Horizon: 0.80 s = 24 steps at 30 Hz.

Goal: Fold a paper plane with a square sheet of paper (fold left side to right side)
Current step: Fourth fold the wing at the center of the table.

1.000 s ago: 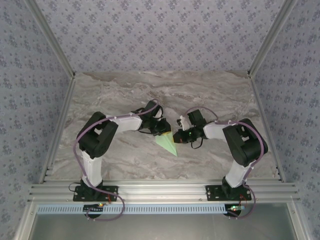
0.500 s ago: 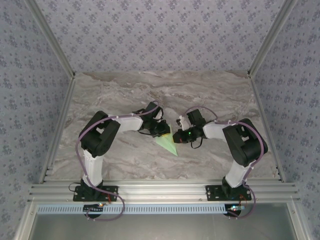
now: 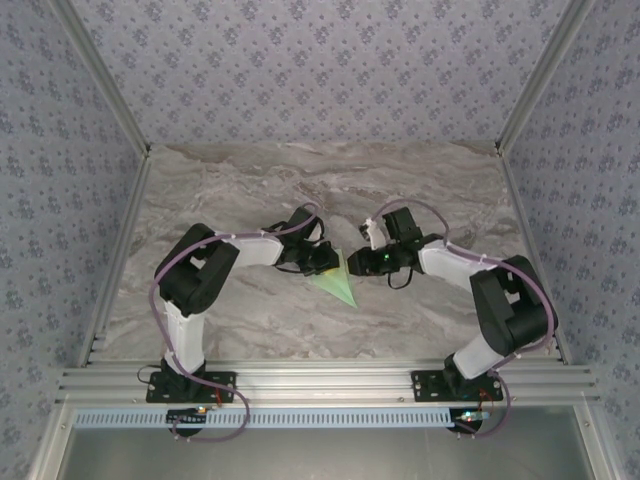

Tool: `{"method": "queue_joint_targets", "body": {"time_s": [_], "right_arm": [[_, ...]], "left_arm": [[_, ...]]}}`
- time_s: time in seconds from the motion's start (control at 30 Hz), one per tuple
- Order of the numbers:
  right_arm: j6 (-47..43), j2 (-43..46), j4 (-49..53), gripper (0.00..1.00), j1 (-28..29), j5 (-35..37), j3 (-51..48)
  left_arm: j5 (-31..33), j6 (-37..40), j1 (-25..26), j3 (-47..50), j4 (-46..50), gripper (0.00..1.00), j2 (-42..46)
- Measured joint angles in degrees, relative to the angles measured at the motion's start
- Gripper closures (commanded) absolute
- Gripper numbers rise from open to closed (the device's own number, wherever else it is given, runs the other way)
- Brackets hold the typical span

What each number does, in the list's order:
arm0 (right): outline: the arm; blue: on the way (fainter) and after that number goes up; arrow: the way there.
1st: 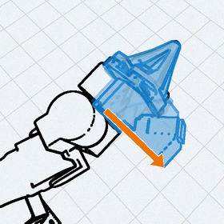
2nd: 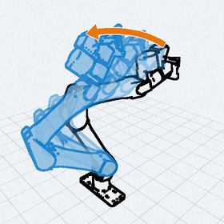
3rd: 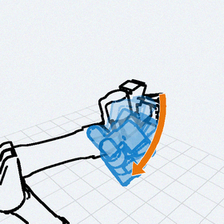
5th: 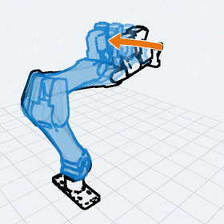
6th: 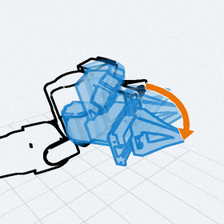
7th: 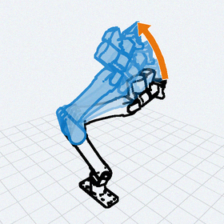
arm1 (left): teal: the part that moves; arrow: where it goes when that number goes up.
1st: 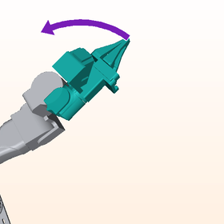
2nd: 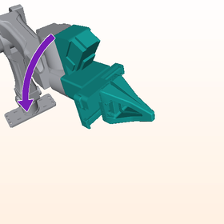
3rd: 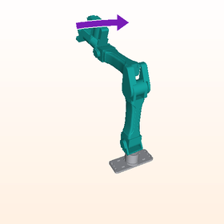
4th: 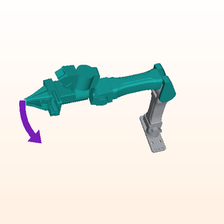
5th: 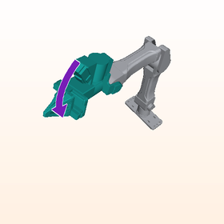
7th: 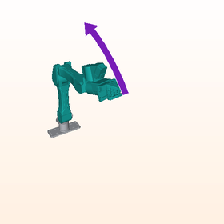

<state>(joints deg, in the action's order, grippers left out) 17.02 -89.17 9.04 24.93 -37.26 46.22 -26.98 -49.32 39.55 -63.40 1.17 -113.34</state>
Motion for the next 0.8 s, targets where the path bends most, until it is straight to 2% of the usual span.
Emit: {"method": "queue_joint_targets", "body": {"time_s": [0.23,0.8], "right_arm": [[1.1,-1.9,-0.1,0.79,4.8,-3.5,-0.5],[1.3,-7.3,1.6,0.79,6.7,-1.6,-1.7]], "left_arm": [[0.0,0.0,0.0,0.0,0.0,0.88,0.0],[0.0,0.0,0.0,0.0,0.0,0.89,0.0]]}}
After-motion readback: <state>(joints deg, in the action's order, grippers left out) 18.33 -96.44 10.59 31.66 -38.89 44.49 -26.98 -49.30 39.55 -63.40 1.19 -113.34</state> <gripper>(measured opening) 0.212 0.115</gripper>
